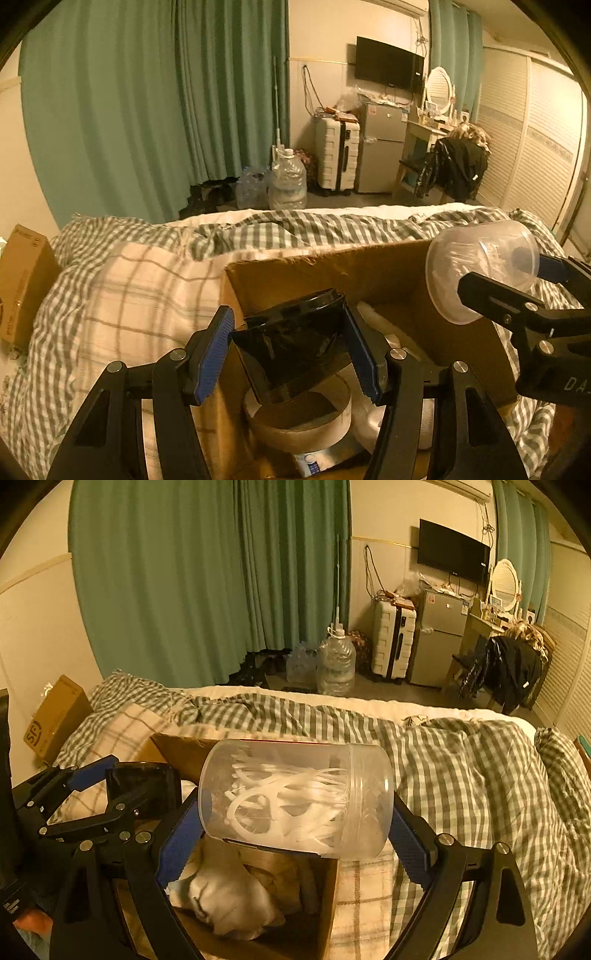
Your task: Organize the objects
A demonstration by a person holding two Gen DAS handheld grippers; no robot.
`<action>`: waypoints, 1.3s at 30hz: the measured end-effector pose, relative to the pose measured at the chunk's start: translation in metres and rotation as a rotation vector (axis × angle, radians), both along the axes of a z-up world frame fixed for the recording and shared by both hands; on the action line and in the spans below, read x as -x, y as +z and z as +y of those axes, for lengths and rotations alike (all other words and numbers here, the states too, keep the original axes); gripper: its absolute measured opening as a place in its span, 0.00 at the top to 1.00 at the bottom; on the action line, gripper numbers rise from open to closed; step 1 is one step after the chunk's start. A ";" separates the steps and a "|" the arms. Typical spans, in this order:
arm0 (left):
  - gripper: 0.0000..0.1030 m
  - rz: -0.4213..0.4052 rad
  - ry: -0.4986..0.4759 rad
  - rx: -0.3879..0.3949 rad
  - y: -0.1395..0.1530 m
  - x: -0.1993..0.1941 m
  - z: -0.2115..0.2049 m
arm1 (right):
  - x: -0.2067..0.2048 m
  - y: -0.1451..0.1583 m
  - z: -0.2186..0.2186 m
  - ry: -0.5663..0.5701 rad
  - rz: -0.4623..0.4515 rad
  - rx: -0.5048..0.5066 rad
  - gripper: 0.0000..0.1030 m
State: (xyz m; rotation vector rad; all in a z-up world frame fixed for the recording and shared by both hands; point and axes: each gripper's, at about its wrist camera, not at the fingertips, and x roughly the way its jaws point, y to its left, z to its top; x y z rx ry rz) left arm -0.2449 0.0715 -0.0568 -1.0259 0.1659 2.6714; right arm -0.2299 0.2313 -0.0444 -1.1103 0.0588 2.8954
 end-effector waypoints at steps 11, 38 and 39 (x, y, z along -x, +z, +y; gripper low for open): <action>0.12 0.015 0.018 0.005 0.011 -0.010 -0.001 | -0.016 0.016 0.004 -0.027 0.030 0.021 0.06; 0.00 0.294 0.155 -0.047 0.173 -0.189 -0.040 | -0.205 0.165 -0.023 -0.079 0.277 -0.042 0.00; 0.00 0.298 0.159 -0.050 0.175 -0.194 -0.040 | -0.211 0.167 -0.023 -0.080 0.284 -0.042 0.00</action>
